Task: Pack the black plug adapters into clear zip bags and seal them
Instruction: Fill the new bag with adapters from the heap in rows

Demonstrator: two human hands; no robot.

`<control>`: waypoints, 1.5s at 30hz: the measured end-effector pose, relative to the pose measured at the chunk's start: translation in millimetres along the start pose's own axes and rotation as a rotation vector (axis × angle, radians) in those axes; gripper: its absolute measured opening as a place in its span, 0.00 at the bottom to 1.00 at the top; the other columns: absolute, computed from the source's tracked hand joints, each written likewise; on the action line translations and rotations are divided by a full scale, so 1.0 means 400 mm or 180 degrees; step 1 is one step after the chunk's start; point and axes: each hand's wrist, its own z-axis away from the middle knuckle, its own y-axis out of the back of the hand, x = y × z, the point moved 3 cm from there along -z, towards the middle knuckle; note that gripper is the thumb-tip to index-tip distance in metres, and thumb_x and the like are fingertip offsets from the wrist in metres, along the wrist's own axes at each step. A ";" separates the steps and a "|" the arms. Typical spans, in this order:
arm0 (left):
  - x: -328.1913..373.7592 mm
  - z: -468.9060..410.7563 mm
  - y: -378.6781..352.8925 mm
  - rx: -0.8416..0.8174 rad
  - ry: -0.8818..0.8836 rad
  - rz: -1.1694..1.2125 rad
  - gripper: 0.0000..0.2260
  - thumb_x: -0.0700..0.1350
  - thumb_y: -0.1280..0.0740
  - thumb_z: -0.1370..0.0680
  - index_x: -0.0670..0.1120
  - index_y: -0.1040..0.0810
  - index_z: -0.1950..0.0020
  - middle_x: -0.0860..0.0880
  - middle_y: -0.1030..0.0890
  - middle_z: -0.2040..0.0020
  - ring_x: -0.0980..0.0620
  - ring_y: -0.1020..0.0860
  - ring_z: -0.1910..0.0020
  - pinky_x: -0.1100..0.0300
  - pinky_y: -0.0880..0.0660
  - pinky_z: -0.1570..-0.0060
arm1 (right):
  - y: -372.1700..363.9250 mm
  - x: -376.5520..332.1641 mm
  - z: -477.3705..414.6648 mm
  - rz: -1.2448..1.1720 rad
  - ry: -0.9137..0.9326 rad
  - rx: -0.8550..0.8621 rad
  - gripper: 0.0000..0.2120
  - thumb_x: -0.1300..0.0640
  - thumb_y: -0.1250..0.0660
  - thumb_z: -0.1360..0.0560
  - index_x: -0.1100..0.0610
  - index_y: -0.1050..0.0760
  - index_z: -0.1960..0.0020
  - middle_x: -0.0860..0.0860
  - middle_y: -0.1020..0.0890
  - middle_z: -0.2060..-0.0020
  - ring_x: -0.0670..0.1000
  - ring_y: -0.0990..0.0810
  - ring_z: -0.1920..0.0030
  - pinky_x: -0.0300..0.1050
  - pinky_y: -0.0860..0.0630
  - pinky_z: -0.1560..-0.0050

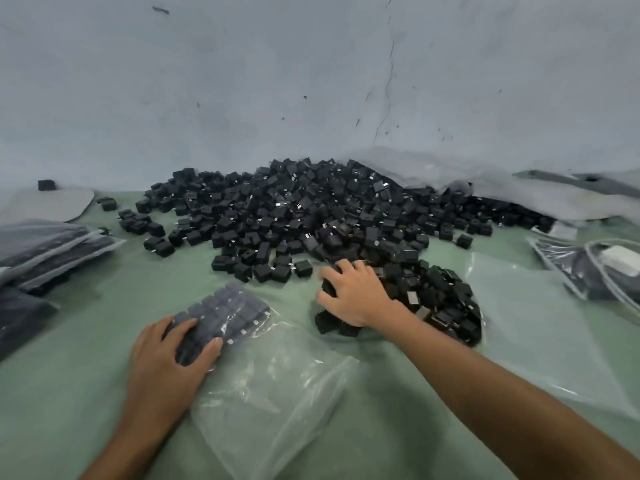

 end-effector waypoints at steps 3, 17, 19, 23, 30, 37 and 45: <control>0.004 0.002 0.002 -0.0053 0.0033 0.0011 0.30 0.64 0.33 0.31 0.45 0.19 0.38 0.42 0.23 0.38 0.41 0.29 0.35 0.46 0.34 0.30 | 0.022 0.009 0.087 -0.0365 -0.0024 0.0130 0.28 0.30 0.51 0.22 0.40 0.38 0.27 0.51 0.35 0.25 0.57 0.40 0.25 0.59 0.43 0.26; 0.011 -0.001 0.005 -0.0005 -0.0053 0.0127 0.31 0.64 0.33 0.32 0.43 0.18 0.39 0.43 0.22 0.40 0.42 0.27 0.37 0.45 0.32 0.32 | -0.018 0.490 0.101 -0.1488 -0.2338 0.0081 0.35 0.30 0.55 0.22 0.51 0.34 0.27 0.60 0.28 0.30 0.63 0.29 0.32 0.62 0.32 0.32; 0.012 -0.005 0.005 0.0043 -0.0090 0.0104 0.32 0.65 0.34 0.32 0.43 0.18 0.40 0.44 0.22 0.41 0.42 0.27 0.39 0.45 0.31 0.33 | -0.017 0.484 0.087 -0.1459 -0.2360 -0.0199 0.39 0.26 0.57 0.24 0.50 0.35 0.25 0.60 0.30 0.27 0.63 0.31 0.29 0.62 0.34 0.30; 0.018 -0.004 0.004 0.0052 -0.0162 0.0104 0.31 0.65 0.34 0.32 0.43 0.18 0.39 0.43 0.22 0.41 0.42 0.27 0.39 0.45 0.31 0.33 | -0.022 0.393 0.077 -0.1240 -0.1995 -0.0302 0.42 0.23 0.59 0.27 0.48 0.33 0.26 0.59 0.28 0.29 0.62 0.28 0.32 0.57 0.30 0.34; 0.025 0.016 0.023 0.0172 0.0006 0.0214 0.25 0.59 0.25 0.28 0.42 0.18 0.41 0.41 0.22 0.39 0.41 0.27 0.35 0.46 0.34 0.31 | 0.024 0.184 0.087 -0.1183 -0.1370 0.0207 0.32 0.33 0.55 0.20 0.51 0.31 0.27 0.52 0.25 0.31 0.55 0.29 0.31 0.57 0.34 0.31; 0.022 0.053 0.063 0.0366 0.0113 0.0747 0.26 0.64 0.34 0.30 0.44 0.18 0.45 0.45 0.20 0.41 0.44 0.25 0.38 0.45 0.30 0.34 | 0.059 -0.006 0.318 -0.1457 -0.0307 0.1008 0.09 0.48 0.40 0.21 0.47 0.24 0.44 0.42 0.27 0.49 0.44 0.27 0.47 0.41 0.27 0.46; 0.104 0.244 0.088 0.0330 -0.0699 0.0531 0.19 0.65 0.35 0.29 0.50 0.23 0.53 0.52 0.25 0.52 0.51 0.28 0.50 0.62 0.35 0.45 | -0.037 -0.068 0.455 -0.1303 -0.0716 0.0959 0.11 0.48 0.34 0.22 0.48 0.29 0.41 0.46 0.24 0.48 0.50 0.26 0.48 0.44 0.30 0.52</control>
